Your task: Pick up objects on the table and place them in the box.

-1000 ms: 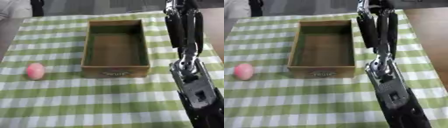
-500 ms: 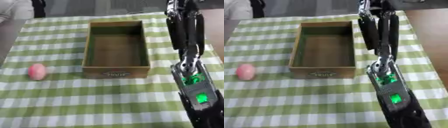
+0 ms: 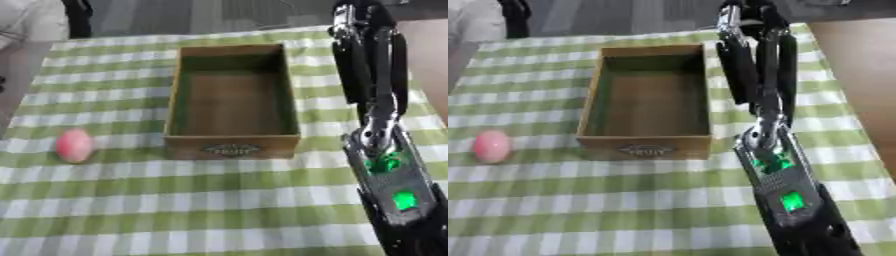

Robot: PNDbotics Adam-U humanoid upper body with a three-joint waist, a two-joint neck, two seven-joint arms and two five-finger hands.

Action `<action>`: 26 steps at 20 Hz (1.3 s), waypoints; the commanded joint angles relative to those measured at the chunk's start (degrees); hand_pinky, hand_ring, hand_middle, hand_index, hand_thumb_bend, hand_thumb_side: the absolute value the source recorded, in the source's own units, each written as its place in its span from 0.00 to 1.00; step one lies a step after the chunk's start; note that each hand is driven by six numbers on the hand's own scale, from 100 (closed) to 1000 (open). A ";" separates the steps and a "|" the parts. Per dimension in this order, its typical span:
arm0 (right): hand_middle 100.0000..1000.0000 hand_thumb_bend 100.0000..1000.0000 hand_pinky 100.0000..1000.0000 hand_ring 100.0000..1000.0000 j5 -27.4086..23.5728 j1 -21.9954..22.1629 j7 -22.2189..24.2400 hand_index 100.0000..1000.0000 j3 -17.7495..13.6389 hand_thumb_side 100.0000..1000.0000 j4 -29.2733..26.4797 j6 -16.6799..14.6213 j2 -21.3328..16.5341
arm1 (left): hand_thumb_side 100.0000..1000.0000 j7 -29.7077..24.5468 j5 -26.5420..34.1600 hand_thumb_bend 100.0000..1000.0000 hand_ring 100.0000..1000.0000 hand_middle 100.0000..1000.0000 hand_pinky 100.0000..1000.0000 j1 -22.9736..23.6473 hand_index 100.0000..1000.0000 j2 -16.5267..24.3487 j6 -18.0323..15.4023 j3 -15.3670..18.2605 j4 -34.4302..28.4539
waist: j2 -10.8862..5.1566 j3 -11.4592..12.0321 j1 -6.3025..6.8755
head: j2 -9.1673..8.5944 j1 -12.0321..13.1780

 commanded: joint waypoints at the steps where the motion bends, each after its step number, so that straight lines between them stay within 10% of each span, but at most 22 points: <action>1: 0.65 0.00 0.84 0.64 -0.24 -0.67 0.09 0.83 0.18 0.93 -1.14 -0.11 -0.52 | 0.89 -7.29 0.69 0.49 0.76 0.77 0.65 -2.35 1.00 0.73 -6.08 0.43 -0.96 | -0.92 0.11 0.14 | -0.46 -0.03; 21: 0.64 0.00 0.85 0.64 -0.91 -0.17 0.03 0.83 0.43 0.92 -1.14 -0.39 -0.83 | 1.00 -5.87 -7.02 0.88 0.74 0.79 0.61 -6.19 0.99 -6.50 -4.60 -2.92 -5.81 | -0.69 0.06 0.49 | -1.09 0.29; 26: 0.64 0.00 0.85 0.64 -1.05 -0.18 -0.14 0.83 0.35 0.92 -1.14 -0.39 -0.96 | 1.00 -1.06 -11.41 0.68 0.80 0.87 0.66 -3.45 1.00 -7.81 -1.41 -3.86 -7.19 | -0.58 0.23 0.46 | -1.27 0.36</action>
